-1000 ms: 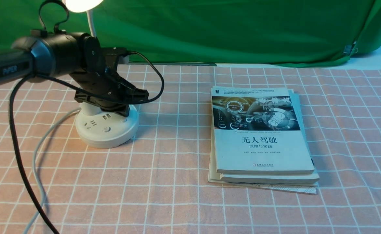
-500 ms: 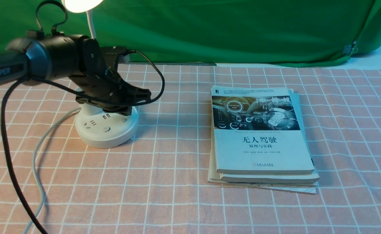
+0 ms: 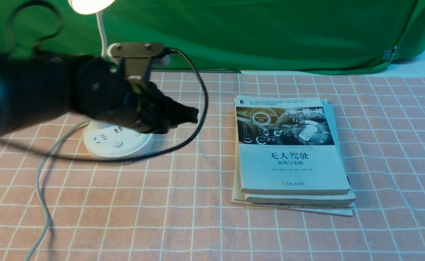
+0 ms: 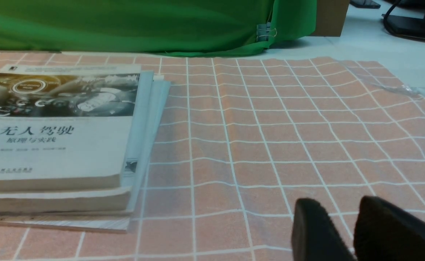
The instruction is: Turn on the table lamp on the pink coffee tablecloth with your hand.
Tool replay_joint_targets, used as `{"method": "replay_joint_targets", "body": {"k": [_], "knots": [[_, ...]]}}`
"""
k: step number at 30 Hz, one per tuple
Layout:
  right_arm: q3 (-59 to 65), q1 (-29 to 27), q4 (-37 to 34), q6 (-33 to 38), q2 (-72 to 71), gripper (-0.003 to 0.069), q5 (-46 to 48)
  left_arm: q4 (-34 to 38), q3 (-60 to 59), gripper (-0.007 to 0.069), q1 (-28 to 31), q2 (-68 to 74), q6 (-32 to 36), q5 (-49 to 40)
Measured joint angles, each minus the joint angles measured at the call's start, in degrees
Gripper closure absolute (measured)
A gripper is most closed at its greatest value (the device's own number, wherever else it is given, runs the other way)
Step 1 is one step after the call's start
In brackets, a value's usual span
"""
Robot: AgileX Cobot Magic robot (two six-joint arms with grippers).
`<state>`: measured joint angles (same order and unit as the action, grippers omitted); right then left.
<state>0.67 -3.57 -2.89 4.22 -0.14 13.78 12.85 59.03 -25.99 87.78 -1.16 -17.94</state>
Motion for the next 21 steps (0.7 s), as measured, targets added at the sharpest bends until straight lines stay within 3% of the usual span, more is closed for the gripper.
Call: {"method": "replay_joint_targets", "body": {"k": [7, 14, 21], "knots": [[0.0, 0.0, 0.0, 0.0, 0.0, 0.0419, 0.0, -0.39, -22.02, 0.0624, 0.0, -30.59, 0.0, 7.83], [0.0, 0.0, 0.0, 0.0, 0.0, 0.0419, 0.0, -1.06, -36.2, 0.0624, 0.0, -58.28, 0.0, 5.18], [0.0, 0.0, 0.0, 0.0, 0.0, 0.0419, 0.0, -2.05, -44.44, 0.0624, 0.0, -76.85, 0.0, 3.04]]}}
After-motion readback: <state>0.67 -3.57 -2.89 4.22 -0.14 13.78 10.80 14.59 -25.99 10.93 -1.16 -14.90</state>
